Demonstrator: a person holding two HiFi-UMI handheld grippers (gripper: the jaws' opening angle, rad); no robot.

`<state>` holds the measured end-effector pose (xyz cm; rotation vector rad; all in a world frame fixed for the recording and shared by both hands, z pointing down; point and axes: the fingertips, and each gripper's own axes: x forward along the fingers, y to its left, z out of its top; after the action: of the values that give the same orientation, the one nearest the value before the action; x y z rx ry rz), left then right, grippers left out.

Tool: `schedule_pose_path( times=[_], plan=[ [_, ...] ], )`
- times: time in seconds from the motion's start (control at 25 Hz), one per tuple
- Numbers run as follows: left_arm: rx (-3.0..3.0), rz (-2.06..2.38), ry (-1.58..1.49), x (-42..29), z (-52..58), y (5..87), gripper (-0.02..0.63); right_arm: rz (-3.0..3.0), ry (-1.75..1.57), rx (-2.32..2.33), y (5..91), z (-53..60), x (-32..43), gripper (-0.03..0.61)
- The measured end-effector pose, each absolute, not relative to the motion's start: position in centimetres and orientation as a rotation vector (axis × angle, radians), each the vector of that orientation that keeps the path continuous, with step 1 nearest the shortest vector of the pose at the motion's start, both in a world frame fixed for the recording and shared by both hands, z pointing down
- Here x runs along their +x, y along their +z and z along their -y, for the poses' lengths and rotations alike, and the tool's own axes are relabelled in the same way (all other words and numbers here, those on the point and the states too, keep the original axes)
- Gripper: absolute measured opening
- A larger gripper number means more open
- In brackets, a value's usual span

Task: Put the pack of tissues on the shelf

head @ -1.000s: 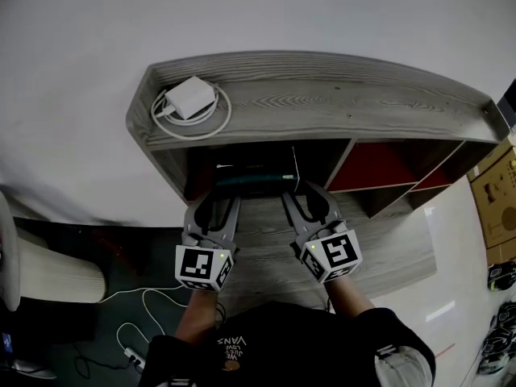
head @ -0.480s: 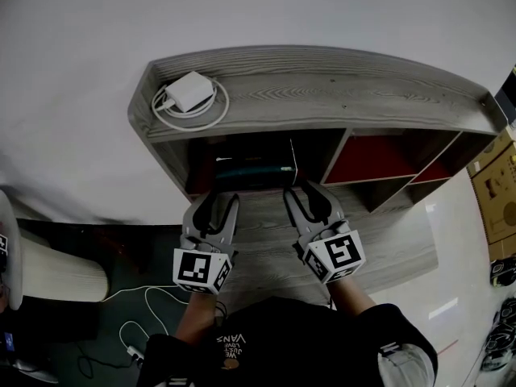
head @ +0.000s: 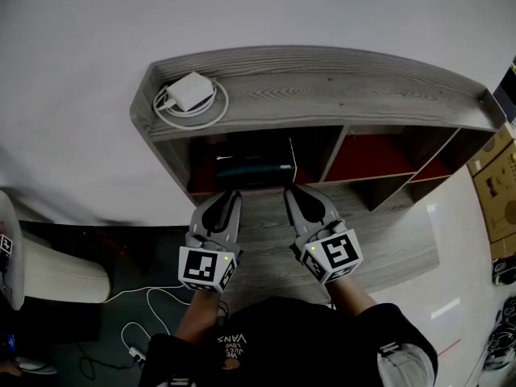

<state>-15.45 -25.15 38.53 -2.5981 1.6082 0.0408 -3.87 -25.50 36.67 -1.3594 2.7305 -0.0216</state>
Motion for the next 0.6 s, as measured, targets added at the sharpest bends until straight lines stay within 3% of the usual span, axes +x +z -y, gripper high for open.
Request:
schedule_pose_path(
  times=[0.2,0.6],
  plan=[
    [-2.615,-1.610,0.017,-15.3,26.1,38.7,0.055,-2.746,-0.023,-1.362,37.0,26.1,-4.3,0.003],
    [-2.649,-1.604,0.010,-15.4,27.5,38.7,0.053,-2.725,0.006,-1.379,36.7,27.9,-4.4,0.003]
  ],
)
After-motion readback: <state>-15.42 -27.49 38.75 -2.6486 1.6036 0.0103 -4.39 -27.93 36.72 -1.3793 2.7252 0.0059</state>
